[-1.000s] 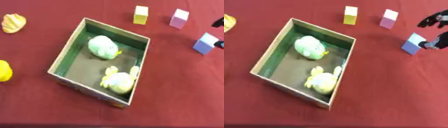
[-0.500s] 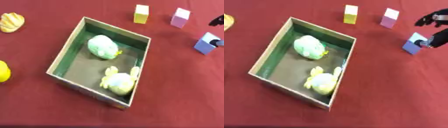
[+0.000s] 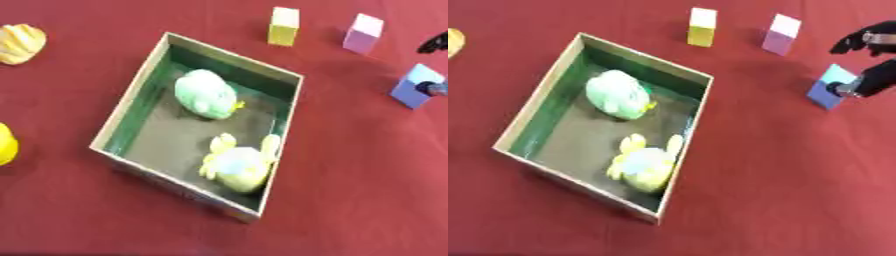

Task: Pick up objects on the table and place them in the box.

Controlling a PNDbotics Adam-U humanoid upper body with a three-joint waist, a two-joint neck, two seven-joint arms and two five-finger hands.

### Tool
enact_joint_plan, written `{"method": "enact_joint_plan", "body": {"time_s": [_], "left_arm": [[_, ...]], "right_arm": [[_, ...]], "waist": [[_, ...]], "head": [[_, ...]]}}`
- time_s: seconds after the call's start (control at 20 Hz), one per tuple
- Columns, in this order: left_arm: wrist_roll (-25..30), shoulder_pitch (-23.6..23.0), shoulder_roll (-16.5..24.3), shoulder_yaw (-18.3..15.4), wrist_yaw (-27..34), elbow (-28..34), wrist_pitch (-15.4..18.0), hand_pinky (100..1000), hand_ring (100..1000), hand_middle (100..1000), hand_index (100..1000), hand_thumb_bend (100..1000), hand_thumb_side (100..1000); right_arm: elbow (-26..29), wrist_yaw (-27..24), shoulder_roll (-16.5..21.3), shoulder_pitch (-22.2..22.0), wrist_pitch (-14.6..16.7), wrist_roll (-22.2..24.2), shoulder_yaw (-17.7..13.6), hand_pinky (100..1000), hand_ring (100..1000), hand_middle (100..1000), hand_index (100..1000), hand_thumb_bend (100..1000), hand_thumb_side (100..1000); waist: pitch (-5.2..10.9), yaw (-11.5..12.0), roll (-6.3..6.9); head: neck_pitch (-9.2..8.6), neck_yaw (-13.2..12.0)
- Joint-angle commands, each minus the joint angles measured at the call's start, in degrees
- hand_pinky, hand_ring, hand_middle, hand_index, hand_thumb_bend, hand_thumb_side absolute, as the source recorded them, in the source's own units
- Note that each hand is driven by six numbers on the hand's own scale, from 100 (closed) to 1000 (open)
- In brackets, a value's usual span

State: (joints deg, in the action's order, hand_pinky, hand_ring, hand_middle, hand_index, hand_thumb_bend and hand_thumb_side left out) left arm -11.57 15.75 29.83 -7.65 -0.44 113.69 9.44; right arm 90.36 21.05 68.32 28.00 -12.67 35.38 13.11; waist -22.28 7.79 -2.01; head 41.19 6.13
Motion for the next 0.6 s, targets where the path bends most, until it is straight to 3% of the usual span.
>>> {"method": "enact_joint_plan", "body": {"time_s": [0.05, 0.6], "left_arm": [[0.3, 0.7, 1.9, -0.4, 0.2, 0.9, 0.1, 789, 634, 684, 854, 100, 608], [0.3, 0.6, 1.8, -0.5, 0.4, 0.9, 0.0, 789, 632, 684, 854, 100, 610]], "right_arm": [[-0.5, 0.6, 1.6, 0.7, -0.4, 0.0, -0.5, 888, 974, 901, 929, 340, 404], [-2.3, 2.9, 1.1, 0.8, -1.6, -1.1, -1.2, 889, 976, 905, 928, 351, 430]], "waist": [[0.80, 0.1, 0.08], [-0.68, 0.4, 0.31]], "head": [[-0.92, 0.0], [-1.71, 0.2]]}}
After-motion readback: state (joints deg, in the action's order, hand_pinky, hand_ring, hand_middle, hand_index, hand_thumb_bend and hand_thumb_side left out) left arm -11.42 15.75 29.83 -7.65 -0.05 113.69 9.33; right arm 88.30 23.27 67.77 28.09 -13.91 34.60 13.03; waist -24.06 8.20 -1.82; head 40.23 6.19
